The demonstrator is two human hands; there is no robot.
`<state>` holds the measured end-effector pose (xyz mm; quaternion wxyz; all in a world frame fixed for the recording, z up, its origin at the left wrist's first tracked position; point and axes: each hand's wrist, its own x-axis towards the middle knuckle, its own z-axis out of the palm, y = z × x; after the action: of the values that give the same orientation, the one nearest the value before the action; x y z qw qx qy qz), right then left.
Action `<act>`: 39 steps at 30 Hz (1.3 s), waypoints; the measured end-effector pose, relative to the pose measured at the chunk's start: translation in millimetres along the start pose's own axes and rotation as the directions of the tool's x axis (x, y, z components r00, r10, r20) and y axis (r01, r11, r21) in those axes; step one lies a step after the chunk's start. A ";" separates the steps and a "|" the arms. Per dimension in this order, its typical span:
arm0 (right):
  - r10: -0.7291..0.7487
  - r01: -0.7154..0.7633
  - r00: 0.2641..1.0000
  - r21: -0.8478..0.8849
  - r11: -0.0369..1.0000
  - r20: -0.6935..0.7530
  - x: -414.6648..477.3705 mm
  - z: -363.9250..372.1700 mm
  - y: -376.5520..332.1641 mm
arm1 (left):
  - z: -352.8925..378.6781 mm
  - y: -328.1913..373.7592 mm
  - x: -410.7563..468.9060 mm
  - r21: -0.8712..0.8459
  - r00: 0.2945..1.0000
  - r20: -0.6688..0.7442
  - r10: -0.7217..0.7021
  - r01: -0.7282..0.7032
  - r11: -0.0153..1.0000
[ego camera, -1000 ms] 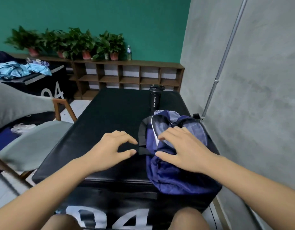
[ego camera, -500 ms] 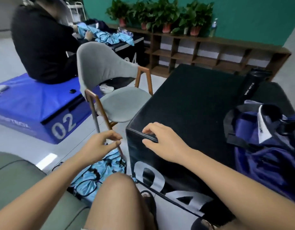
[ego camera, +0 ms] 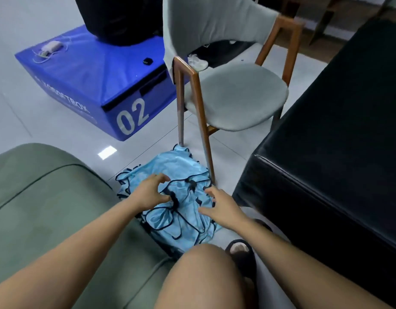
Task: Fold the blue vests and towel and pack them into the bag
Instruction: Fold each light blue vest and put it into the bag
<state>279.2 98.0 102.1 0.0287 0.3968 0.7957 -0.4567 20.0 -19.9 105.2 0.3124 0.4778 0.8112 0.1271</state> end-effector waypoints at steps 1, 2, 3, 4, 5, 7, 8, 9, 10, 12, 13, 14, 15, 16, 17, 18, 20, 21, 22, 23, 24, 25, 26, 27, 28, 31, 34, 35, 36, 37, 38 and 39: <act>0.042 -0.043 0.999 0.001 0.999 0.028 12.8 12.1 10.6 | 4.9 -10.0 16.4 0.028 1.000 0.016 -0.010 0.010 1.000; 0.090 -0.091 0.995 0.010 0.996 0.053 23.8 23.9 21.3 | 9.7 -18.9 31.2 0.057 0.999 0.036 -0.028 0.026 0.998; 0.138 -0.140 0.988 0.029 0.990 0.076 34.3 35.8 31.9 | 16.0 -29.1 46.6 0.074 0.998 0.047 -0.045 0.042 0.996; 0.179 -0.185 0.979 0.059 0.981 0.096 44.1 48.9 43.7 | 22.8 -40.3 61.2 0.090 0.996 0.057 -0.068 0.063 0.994; 0.216 -0.227 0.970 0.097 0.969 0.113 52.1 62.0 54.8 | 31.4 -54.5 75.2 0.103 0.995 0.062 -0.082 0.076 0.992; 0.290 -0.311 0.947 0.164 0.936 0.138 64.7 88.7 78.4 | 48.8 -84.2 98.2 0.128 0.988 0.080 -0.135 0.124 0.984; 0.327 -0.352 0.932 0.183 0.918 0.155 70.1 102.3 91.0 | 57.0 -98.7 108.0 0.130 0.979 0.098 -0.181 0.167 0.977; 0.354 -0.386 0.919 0.200 0.901 0.175 74.9 115.3 102.7 | 63.8 -110.9 118.0 0.123 0.969 0.118 -0.219 0.205 0.971; 0.372 -0.407 0.909 0.215 0.887 0.188 79.1 128.3 113.9 | 68.3 -118.5 128.7 0.115 0.960 0.135 -0.246 0.232 0.966; 0.389 -0.424 0.902 0.222 0.878 0.187 85.6 150.7 130.0 | 76.4 -127.1 151.0 0.099 0.949 0.160 -0.272 0.259 0.961; 0.389 -0.423 0.904 0.230 0.877 0.178 87.8 160.1 133.7 | 81.7 -132.1 162.2 0.105 0.943 0.171 -0.284 0.270 0.957; 0.385 -0.417 0.907 0.248 0.874 0.167 90.5 169.5 136.8 | 86.4 -135.2 171.1 0.121 0.937 0.183 -0.299 0.280 0.952; 0.374 -0.403 0.915 0.277 0.873 0.152 93.3 177.4 137.1 | 91.9 -138.8 177.8 0.125 0.924 0.212 -0.319 0.299 0.946; 0.363 -0.387 0.922 0.319 0.865 0.133 97.8 185.7 137.7 | 98.7 -142.2 182.2 0.116 0.905 0.256 -0.341 0.322 0.940; 0.357 -0.372 0.928 0.363 0.855 0.110 103.7 192.8 138.0 | 107.7 -146.2 185.4 0.094 0.880 0.307 -0.361 0.350 0.932; 0.363 -0.365 0.928 0.412 0.835 0.087 110.9 198.7 138.7 | 116.0 -148.3 186.9 0.082 0.858 0.353 -0.374 0.370 0.925; 0.384 -0.358 0.921 0.526 0.772 0.064 127.3 206.7 139.3 | 126.9 -150.3 190.3 0.078 0.842 0.393 -0.370 0.370 0.926; 0.382 -0.347 0.922 0.580 0.737 0.066 135.1 208.4 138.6 | 127.9 -149.4 191.6 0.077 0.845 0.394 -0.361 0.361 0.929; 0.380 -0.339 0.922 0.623 0.704 0.073 142.2 210.1 138.1 | 127.0 -147.3 192.3 0.074 0.848 0.397 -0.352 0.352 0.933; 0.372 -0.329 0.925 0.655 0.680 0.079 147.7 210.8 136.4 | 126.8 -145.4 192.1 0.070 0.841 0.413 -0.351 0.355 0.932; 0.364 -0.318 0.928 0.685 0.656 0.083 152.1 211.3 134.2 | 126.8 -142.5 191.0 0.061 0.831 0.435 -0.347 0.358 0.932; 0.353 -0.304 0.932 0.702 0.644 0.080 155.4 211.7 131.5 | 129.2 -140.2 189.2 0.042 0.818 0.459 -0.347 0.370 0.928; 0.343 -0.293 0.936 0.714 0.636 0.079 157.1 211.1 128.0 | 133.3 -137.4 186.5 0.011 0.811 0.479 -0.337 0.378 0.926; 0.336 -0.285 0.939 0.719 0.634 0.077 157.8 209.1 123.8 | 139.2 -135.8 183.7 -0.029 0.808 0.495 -0.319 0.383 0.923; 0.331 -0.283 0.940 0.726 0.627 0.081 158.0 205.1 119.6 | 146.7 -135.5 182.3 -0.079 0.809 0.509 -0.294 0.385 0.920; 0.308 -0.290 0.945 0.704 0.648 0.105 155.2 191.5 111.9 | 150.4 -119.8 170.1 -0.274 0.794 0.567 -0.220 0.433 0.859; 0.281 -0.262 0.956 0.663 0.701 0.081 149.0 176.4 104.5 | 137.1 -102.4 154.8 -0.352 0.823 0.540 -0.177 0.412 0.840; 0.270 -0.242 0.961 0.637 0.732 0.055 146.8 172.6 101.6 | 133.1 -98.2 149.2 -0.356 0.848 0.498 -0.180 0.390 0.850; 0.262 -0.225 0.965 0.615 0.756 0.030 144.7 167.8 97.4 | 129.2 -93.3 142.9 -0.347 0.877 0.442 -0.187 0.360 0.866; 0.252 -0.208 0.968 0.590 0.780 0.008 142.1 161.5 90.3 | 124.3 -87.0 136.0 -0.329 0.906 0.380 -0.184 0.319 0.889; 0.239 -0.184 0.971 0.567 0.803 -0.024 139.2 154.4 82.7 | 119.4 -80.1 128.7 -0.311 0.933 0.316 -0.173 0.275 0.910; 0.226 -0.157 0.972 0.540 0.827 -0.063 136.5 147.1 75.1 | 112.8 -71.7 120.7 -0.305 0.951 0.264 -0.158 0.238 0.922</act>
<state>188.8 90.5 -91.9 -0.0861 0.4946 0.5945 -0.6281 -1.0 36.1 -64.6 0.4935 0.3448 0.7796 0.1725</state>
